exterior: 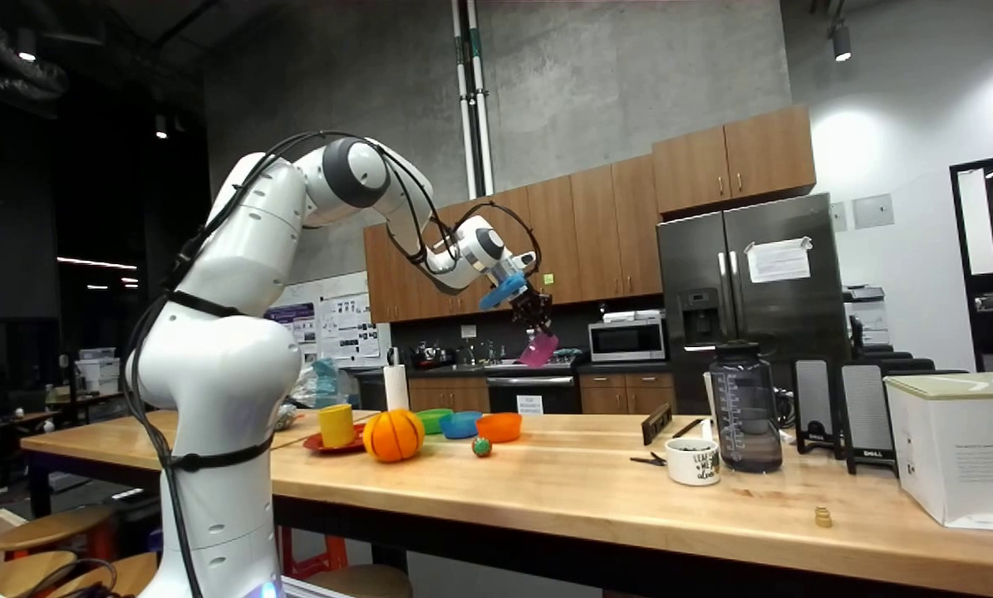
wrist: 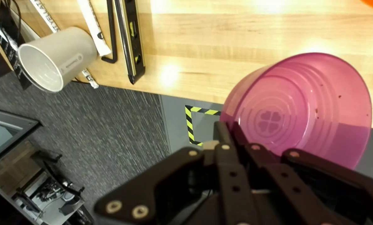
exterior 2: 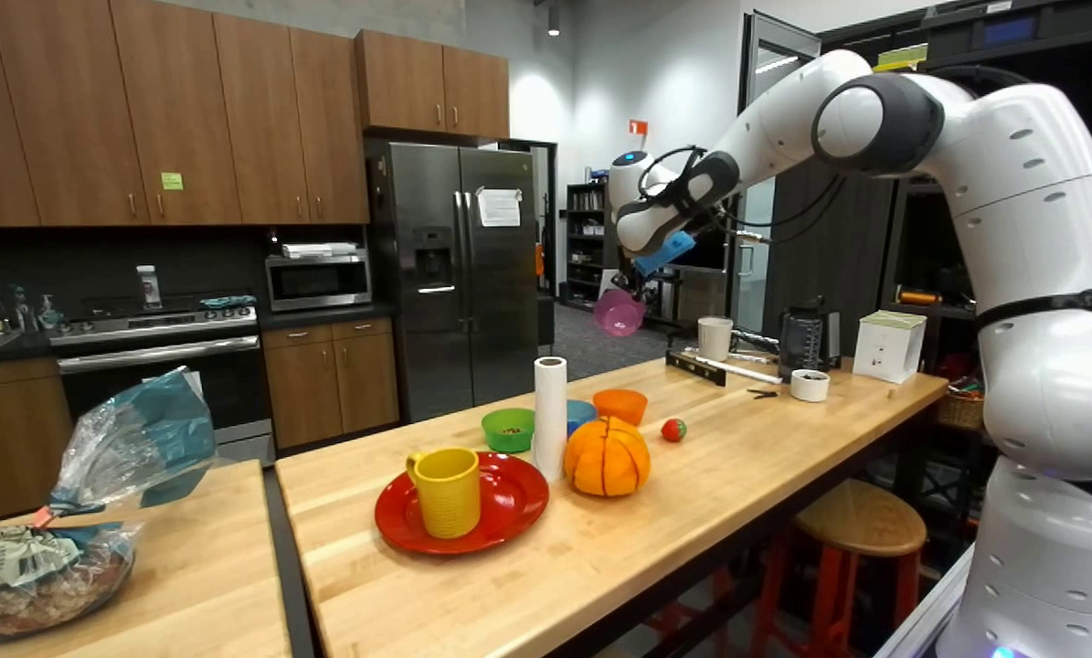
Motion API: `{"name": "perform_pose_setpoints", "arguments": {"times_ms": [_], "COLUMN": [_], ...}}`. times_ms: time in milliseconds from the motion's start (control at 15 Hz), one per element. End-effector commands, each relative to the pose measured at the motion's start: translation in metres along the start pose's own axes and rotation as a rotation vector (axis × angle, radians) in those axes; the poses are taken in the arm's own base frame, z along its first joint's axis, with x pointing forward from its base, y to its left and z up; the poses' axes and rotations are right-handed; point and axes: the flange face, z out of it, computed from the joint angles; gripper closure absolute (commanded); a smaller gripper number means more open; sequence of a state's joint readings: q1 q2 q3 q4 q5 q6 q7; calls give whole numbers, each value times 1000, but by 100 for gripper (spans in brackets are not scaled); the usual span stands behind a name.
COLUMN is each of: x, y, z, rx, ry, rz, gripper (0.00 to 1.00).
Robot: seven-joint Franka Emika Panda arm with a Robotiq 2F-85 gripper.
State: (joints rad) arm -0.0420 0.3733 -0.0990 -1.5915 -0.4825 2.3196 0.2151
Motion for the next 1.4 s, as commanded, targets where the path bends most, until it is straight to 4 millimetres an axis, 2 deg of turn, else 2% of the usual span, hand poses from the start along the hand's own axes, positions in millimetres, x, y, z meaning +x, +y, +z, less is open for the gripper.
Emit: {"name": "perform_pose_setpoints", "arguments": {"times_ms": [0,333,600,1333], "x": [8,-3,-14,-58], "y": [28,56,68,81], "z": [27,68,93,139], "rx": [10,53,105,252], "ry": [-85,-209,-294,-470], "rz": [47,160,231,379], "gripper": [99,99,99,99]}}
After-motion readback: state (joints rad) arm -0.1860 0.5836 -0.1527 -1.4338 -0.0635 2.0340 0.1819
